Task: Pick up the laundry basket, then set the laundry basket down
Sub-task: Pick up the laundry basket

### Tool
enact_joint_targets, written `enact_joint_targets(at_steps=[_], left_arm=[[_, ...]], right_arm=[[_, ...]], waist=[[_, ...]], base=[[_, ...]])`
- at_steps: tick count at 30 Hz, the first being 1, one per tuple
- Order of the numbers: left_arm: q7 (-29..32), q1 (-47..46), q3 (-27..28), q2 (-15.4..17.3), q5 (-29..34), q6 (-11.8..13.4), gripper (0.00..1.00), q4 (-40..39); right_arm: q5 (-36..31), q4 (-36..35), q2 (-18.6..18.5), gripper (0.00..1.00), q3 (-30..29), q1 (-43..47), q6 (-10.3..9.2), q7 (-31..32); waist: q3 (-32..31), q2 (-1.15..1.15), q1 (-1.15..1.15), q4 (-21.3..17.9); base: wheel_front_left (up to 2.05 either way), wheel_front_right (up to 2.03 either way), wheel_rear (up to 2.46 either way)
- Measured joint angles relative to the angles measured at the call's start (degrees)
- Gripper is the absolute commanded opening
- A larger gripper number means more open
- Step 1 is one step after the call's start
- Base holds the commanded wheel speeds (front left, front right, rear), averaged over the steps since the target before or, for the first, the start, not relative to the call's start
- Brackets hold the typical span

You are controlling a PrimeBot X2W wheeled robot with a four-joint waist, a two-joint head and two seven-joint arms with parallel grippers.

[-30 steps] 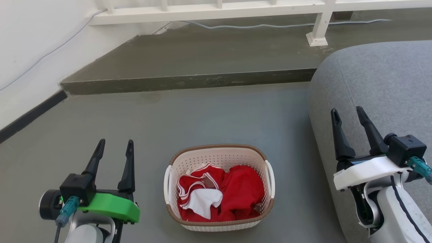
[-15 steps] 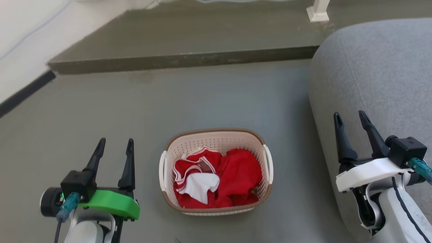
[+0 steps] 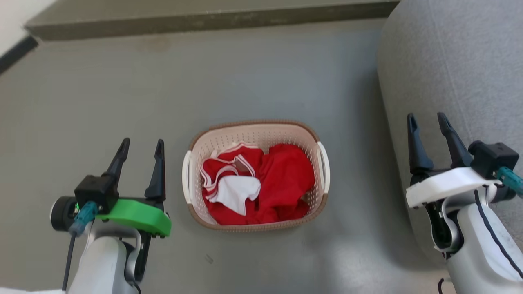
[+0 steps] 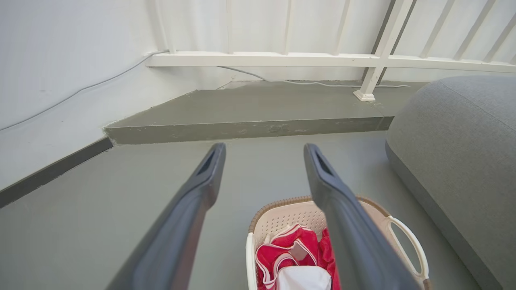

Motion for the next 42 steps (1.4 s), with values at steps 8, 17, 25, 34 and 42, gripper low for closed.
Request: enact_joint_targets(at_steps=[8,17,25,34,42], left_arm=[[0.01,-5.59,-0.19,-0.10,-0.02,-0.49,1.00,3.80],[0.85,-12.91,-0.42,-0.33,-1.26,-0.78,1.00,9.68],[1.87,-18.40,-0.79,-0.45,-1.76,-1.54,1.00,16.86],[3.07,-24.14,-1.79,-0.75,-3.23,-2.10,1.00,23.88],[4.32,-28.50,-2.13,-1.07,-4.91,-2.30,1.00,28.35]], right_arm=[[0.00,4.04,0.86,1.00,0.40,-5.29,0.83,0.00],[0.03,10.03,1.26,1.00,1.69,-12.24,1.82,0.02],[0.46,16.82,2.92,1.00,3.19,-18.18,2.72,0.75],[1.72,24.21,3.36,1.00,4.25,-23.07,3.44,1.87],[2.65,28.77,4.12,1.00,5.56,-27.22,4.01,2.40]], waist=[[6.11,0.00,0.00,-0.08],[13.33,0.00,0.01,0.39],[19.28,0.00,0.01,1.01],[24.66,0.00,0.01,1.68],[28.33,0.00,0.00,2.05]], base=[[0.00,0.00,0.00],[0.00,0.00,0.00],[0.00,0.00,0.00],[0.00,0.00,0.00],[0.00,0.00,0.00]])
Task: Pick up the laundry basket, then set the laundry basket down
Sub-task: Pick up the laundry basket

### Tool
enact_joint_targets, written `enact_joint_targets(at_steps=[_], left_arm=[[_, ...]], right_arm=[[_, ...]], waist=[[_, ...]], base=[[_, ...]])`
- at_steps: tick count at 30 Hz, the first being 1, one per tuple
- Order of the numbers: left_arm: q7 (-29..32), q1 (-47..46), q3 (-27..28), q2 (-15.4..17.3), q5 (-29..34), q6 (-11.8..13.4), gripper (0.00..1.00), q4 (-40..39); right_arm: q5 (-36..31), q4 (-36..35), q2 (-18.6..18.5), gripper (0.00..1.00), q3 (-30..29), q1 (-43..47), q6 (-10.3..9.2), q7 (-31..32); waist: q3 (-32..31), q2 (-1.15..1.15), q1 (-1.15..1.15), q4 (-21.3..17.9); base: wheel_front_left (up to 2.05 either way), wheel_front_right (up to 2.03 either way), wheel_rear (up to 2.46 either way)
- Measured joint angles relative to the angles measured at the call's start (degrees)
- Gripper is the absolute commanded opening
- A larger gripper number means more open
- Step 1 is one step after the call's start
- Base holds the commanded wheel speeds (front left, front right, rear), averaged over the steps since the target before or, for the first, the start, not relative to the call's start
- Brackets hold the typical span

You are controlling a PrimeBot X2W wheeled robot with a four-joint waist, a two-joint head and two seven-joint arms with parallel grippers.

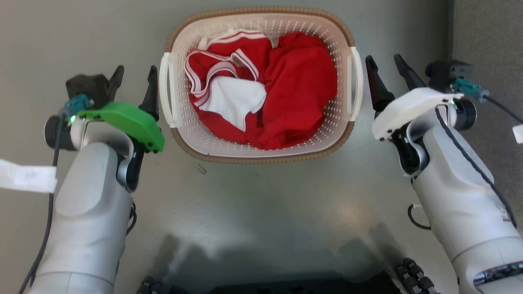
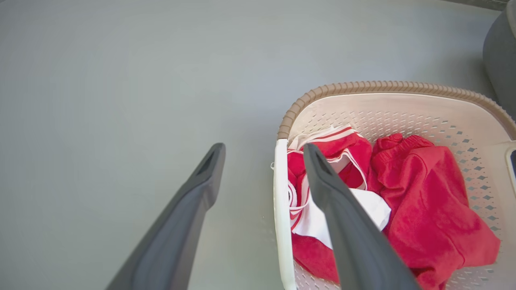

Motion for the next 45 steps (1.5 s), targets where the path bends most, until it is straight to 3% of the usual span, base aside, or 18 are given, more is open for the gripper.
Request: enact_joint_targets(at_steps=[18,29,30,31,32,33,34,35,45], left_arm=[[4.58,-9.26,-3.91,-0.82,-1.67,-0.31,1.00,9.69],[5.11,-11.51,-9.28,-0.99,-5.02,-0.51,1.00,12.36],[5.11,-11.60,-9.58,-0.99,-5.36,-0.54,0.95,12.45],[5.10,-11.67,-9.98,-0.99,-5.58,-0.56,0.78,12.60],[5.09,-11.72,-10.38,-0.99,-5.84,-0.56,0.52,12.77],[5.09,-11.75,-10.66,-1.00,-6.08,-0.56,0.38,12.91],[5.09,-11.77,-10.91,-0.99,-6.56,-0.56,0.07,13.05],[5.09,-11.77,-11.23,-0.99,-7.31,-0.56,0.00,13.15],[4.03,-12.36,-13.41,-1.25,-9.62,-0.55,0.00,15.14]], right_arm=[[1.64,8.75,0.35,1.00,4.25,-8.88,1.48,0.54],[6.86,11.67,0.35,1.00,9.65,-10.68,2.00,0.48],[7.14,11.84,0.35,1.00,9.96,-10.99,2.00,0.48],[7.40,11.93,0.34,0.81,10.29,-11.33,2.00,0.47],[7.60,12.03,0.32,0.51,10.65,-11.60,2.00,0.46],[7.73,12.12,0.32,0.32,10.96,-11.82,2.00,0.44],[8.00,12.25,0.34,0.02,11.29,-12.07,2.00,0.40],[8.05,12.36,0.34,0.00,11.61,-12.33,2.01,0.40],[10.50,14.66,0.35,0.00,13.68,-12.89,1.85,-0.32]], waist=[[8.42,0.00,0.00,-0.47],[10.68,0.00,0.00,-0.38],[10.72,0.00,0.00,-0.33],[10.76,0.00,0.00,-0.29],[10.78,0.00,0.00,-0.24],[10.79,0.00,0.00,-0.20],[10.79,0.00,0.00,-0.18],[10.78,0.00,0.00,-0.16],[9.64,0.00,0.00,-0.08]], base=[[0.00,0.00,0.00],[0.00,0.00,0.00],[0.00,0.00,0.00],[0.00,0.00,0.00],[0.00,0.00,0.00],[0.00,0.00,0.00],[0.00,0.00,0.00],[0.00,0.00,0.00],[0.00,0.00,0.00]])
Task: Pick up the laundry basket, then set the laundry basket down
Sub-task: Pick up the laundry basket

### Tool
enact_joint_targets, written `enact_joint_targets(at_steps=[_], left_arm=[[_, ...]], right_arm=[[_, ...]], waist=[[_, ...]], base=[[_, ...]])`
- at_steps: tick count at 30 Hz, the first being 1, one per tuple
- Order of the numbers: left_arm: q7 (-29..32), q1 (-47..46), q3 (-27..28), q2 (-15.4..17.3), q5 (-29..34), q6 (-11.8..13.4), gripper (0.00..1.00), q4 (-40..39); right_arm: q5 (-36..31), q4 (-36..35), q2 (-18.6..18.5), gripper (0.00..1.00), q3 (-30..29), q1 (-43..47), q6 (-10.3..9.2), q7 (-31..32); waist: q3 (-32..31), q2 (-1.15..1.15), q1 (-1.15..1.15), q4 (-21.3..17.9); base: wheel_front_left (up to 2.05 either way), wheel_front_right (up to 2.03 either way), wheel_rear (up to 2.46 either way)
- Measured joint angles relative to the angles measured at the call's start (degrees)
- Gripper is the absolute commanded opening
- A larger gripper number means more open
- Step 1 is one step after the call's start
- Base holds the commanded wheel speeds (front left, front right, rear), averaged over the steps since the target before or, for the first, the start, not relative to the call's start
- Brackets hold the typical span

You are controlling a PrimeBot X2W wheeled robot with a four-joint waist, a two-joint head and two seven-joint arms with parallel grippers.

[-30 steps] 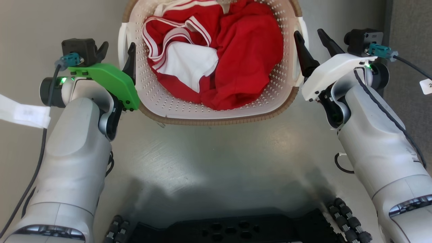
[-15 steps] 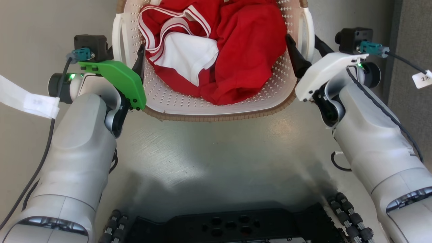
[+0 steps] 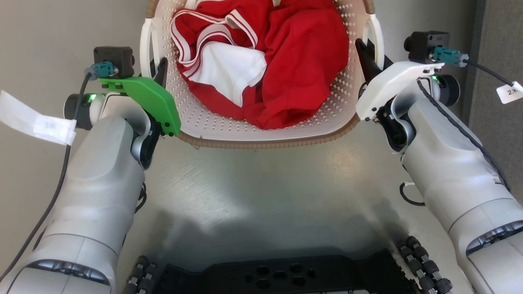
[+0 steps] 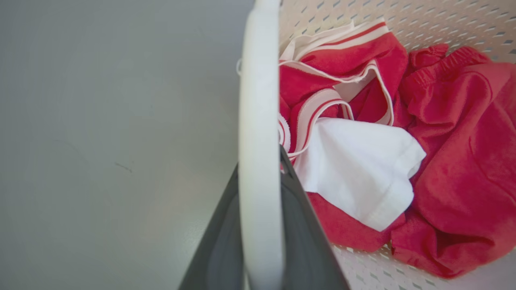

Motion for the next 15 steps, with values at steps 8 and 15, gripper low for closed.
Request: enact_joint_targets(at_steps=[8,15], left_arm=[[-1.12,0.04,-1.70,0.07,-2.32,0.00,0.00,1.52],[-1.43,2.18,-3.66,0.07,-5.14,0.00,0.00,2.41]], right_arm=[[1.97,0.67,-0.08,0.00,2.63,0.09,-0.03,-0.32],[4.54,1.81,-0.08,0.00,5.04,1.31,-0.37,-0.16]], waist=[[-2.99,0.00,0.00,0.09],[-7.29,0.00,0.00,-0.03]], base=[[0.00,0.00,0.00],[0.00,0.00,0.00]])
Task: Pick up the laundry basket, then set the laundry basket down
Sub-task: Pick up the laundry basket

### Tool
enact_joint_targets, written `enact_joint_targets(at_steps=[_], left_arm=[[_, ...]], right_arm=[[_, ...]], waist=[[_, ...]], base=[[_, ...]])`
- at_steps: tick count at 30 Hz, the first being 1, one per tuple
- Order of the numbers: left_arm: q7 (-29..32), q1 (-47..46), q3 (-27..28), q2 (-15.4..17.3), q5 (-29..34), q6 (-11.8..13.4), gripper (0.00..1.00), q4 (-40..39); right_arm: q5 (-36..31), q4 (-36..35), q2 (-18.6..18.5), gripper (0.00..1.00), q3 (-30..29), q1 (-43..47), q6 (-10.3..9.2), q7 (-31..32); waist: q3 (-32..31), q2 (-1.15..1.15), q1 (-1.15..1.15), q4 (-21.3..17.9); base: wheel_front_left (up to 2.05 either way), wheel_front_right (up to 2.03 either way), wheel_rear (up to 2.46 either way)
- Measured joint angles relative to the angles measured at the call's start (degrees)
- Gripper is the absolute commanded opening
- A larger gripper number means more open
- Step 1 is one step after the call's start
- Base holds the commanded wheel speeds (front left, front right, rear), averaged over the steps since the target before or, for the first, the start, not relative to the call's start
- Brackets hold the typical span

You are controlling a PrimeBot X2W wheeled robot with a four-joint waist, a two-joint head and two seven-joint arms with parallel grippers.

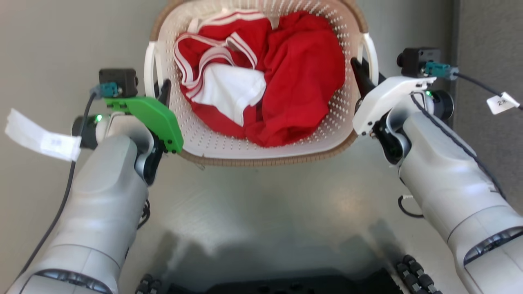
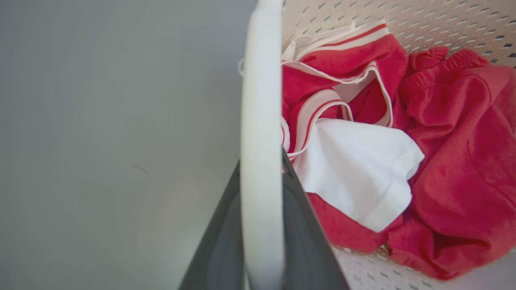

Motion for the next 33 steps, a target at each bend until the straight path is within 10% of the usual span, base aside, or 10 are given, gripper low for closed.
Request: enact_joint_targets(at_steps=[33], left_arm=[[6.53,14.22,-5.99,0.01,-10.32,-0.01,0.00,3.10]], right_arm=[[12.72,1.55,0.22,0.00,8.86,12.93,-0.01,9.70]], waist=[[-25.62,0.00,0.00,-2.01]], base=[[0.00,0.00,0.00]])
